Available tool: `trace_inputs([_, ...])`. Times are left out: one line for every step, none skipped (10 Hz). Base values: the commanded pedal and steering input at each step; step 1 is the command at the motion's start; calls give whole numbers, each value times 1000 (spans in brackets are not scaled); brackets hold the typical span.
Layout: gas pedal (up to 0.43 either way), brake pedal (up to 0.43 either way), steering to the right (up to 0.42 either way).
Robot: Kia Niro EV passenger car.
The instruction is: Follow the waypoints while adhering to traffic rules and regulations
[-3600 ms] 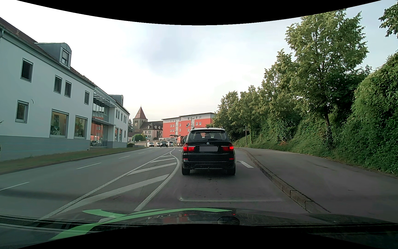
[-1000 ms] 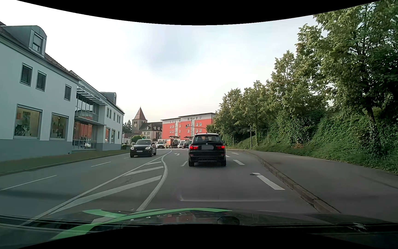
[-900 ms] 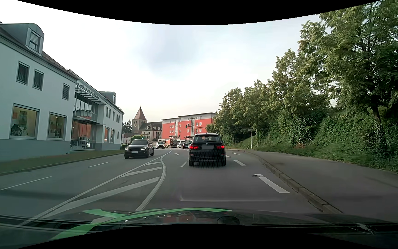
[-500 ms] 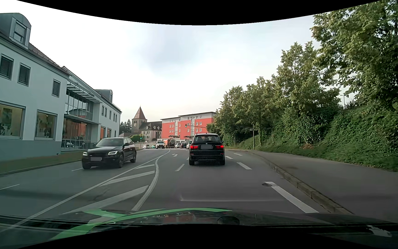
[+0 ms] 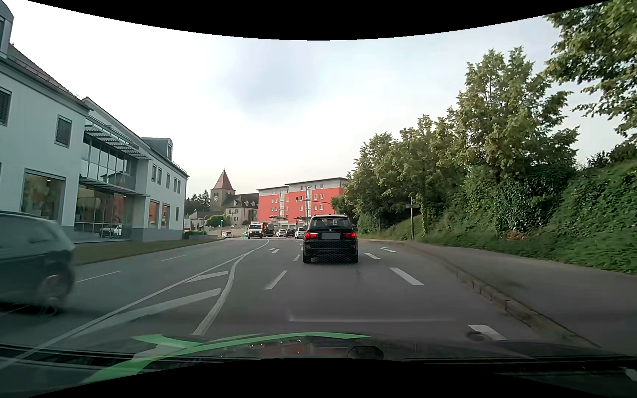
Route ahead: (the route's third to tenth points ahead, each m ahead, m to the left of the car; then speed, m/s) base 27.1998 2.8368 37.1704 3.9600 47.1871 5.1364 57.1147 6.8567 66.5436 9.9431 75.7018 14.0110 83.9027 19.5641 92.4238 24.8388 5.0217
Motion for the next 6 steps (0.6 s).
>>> trace_inputs([248,0,-7])
trace_inputs([228,0,-7])
trace_inputs([228,0,-8])
trace_inputs([228,0,-9])
trace_inputs([228,0,-11])
trace_inputs([228,0,-12])
